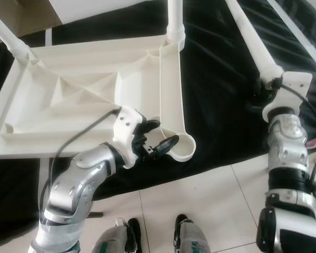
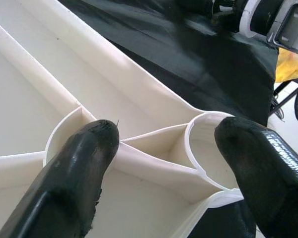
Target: Building children table
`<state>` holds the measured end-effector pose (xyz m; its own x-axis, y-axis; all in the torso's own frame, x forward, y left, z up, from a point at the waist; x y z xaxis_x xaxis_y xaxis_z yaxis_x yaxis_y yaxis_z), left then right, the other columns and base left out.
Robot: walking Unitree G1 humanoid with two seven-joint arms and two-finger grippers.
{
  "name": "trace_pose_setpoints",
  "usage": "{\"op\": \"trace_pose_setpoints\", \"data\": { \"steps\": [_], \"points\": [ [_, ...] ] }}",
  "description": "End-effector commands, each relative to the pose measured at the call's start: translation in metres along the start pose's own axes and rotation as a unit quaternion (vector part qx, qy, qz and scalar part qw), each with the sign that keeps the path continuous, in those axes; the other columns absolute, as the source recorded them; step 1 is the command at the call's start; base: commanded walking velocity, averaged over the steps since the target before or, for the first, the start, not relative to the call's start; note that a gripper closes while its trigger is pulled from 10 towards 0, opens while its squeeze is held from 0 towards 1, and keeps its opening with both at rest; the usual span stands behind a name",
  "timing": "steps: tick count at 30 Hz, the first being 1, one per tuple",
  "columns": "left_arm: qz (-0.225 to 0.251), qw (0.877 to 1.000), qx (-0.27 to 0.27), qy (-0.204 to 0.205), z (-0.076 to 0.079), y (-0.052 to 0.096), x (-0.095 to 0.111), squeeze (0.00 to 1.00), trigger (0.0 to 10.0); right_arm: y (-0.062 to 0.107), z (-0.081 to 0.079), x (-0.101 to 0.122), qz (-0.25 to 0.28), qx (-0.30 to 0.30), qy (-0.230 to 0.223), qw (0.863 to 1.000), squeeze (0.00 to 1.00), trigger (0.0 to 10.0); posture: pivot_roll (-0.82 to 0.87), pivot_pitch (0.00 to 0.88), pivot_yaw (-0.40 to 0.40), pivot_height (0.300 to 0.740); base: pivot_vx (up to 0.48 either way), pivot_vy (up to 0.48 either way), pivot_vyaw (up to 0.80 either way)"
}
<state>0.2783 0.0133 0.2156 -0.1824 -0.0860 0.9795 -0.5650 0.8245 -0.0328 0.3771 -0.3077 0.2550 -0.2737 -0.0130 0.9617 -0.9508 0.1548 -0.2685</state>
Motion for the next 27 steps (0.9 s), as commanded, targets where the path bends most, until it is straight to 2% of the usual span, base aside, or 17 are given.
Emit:
{"op": "trace_pose_setpoints", "data": {
  "steps": [1,8,9,11,12,13,14,15,16,17,19,20,21,27],
  "points": [
    [-0.020,1.000,-0.003,0.015,0.002,0.002,-0.009,0.00,10.0,0.001,0.002,-0.009,-0.025,0.011,-0.012,1.000,1.00,10.0,0.07,0.328,0.120,0.740,0.000,0.000,0.00],
    [-0.024,1.000,0.000,0.019,0.001,0.002,-0.008,0.00,10.0,-0.001,-0.004,-0.016,-0.049,0.058,-0.025,0.997,1.00,10.0,0.07,0.330,0.120,0.740,0.000,0.000,0.00],
    [-0.026,0.999,0.002,0.021,0.000,0.002,-0.007,0.00,10.0,0.000,-0.009,-0.019,-0.055,0.083,-0.026,0.995,0.00,10.0,0.07,0.329,0.116,0.740,0.000,0.000,0.00],
    [-0.027,0.999,0.003,0.022,0.000,0.002,-0.007,0.00,10.0,0.000,-0.010,-0.020,-0.055,0.091,-0.025,0.994,0.00,10.0,0.07,0.329,0.116,0.740,0.000,0.000,0.00],
    [-0.028,0.999,0.005,0.021,0.000,0.002,-0.007,0.00,10.0,0.000,-0.012,-0.022,-0.058,0.094,-0.032,0.993,0.00,4.5,0.07,0.330,0.114,0.740,0.000,0.000,0.00],
    [-0.028,0.999,0.006,0.021,0.000,0.002,-0.007,0.00,10.0,0.001,-0.013,-0.023,-0.058,0.095,-0.035,0.993,0.00,2.1,0.07,0.330,0.114,0.740,0.000,0.000,0.00],
    [-0.029,0.999,0.008,0.022,0.000,0.002,-0.007,0.00,10.0,0.002,-0.013,-0.025,-0.060,0.096,-0.038,0.993,0.00,2.5,0.07,0.329,0.113,0.740,0.000,0.000,0.00],
    [-0.029,0.999,0.008,0.024,0.000,0.002,-0.007,0.00,10.0,0.004,-0.015,-0.026,-0.060,0.103,-0.040,0.992,0.00,1.3,0.07,0.330,0.113,0.740,0.000,0.000,0.00],
    [-0.029,0.999,0.008,0.024,0.000,0.002,-0.007,0.00,10.0,0.004,-0.015,-0.026,-0.060,0.103,-0.040,0.992,0.00,1.3,0.07,0.330,0.113,0.740,0.000,0.000,0.00],
    [-0.029,0.999,0.009,0.025,0.000,0.002,-0.007,0.00,10.0,0.006,-0.017,-0.028,-0.059,0.112,-0.040,0.991,0.00,0.0,0.07,0.330,0.114,0.740,0.000,0.000,0.00],
    [-0.030,0.999,0.009,0.025,0.000,0.001,-0.007,0.00,10.0,0.008,-0.017,-0.028,-0.058,0.112,-0.040,0.991,0.00,4.2,0.07,0.329,0.114,0.740,0.000,0.000,0.00],
    [-0.030,0.999,0.009,0.026,0.000,0.002,-0.007,0.00,10.0,0.009,-0.017,-0.028,-0.058,0.110,-0.040,0.991,0.00,4.2,0.07,0.329,0.114,0.740,0.000,0.000,0.00],
    [-0.031,0.999,0.009,0.026,0.000,0.001,-0.008,0.00,10.0,0.011,-0.017,-0.028,-0.057,0.110,-0.042,0.991,0.00,10.0,0.07,0.326,0.115,0.740,0.000,0.000,0.00],
    [-0.028,0.999,0.008,0.029,0.002,-0.002,-0.005,0.00,10.0,0.029,-0.022,-0.035,-0.056,0.095,-0.054,0.992,0.00,10.0,0.06,0.319,0.109,0.740,0.000,0.000,0.00]
  ]
}}
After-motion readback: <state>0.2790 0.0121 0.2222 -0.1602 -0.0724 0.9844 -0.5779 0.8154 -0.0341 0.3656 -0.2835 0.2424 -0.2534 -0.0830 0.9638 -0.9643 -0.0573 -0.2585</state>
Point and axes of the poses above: a point about 5 cm out from each wrist's last joint towards the gripper, its own y axis pointing back from the gripper into the wrist, its own x axis along the axis of the wrist's last joint, z = x × y, the point moved 3 cm from there along -y, pointing out of the wrist towards the gripper, and after that the axes turned 10 degrees about -y, right-handed, at the moved point
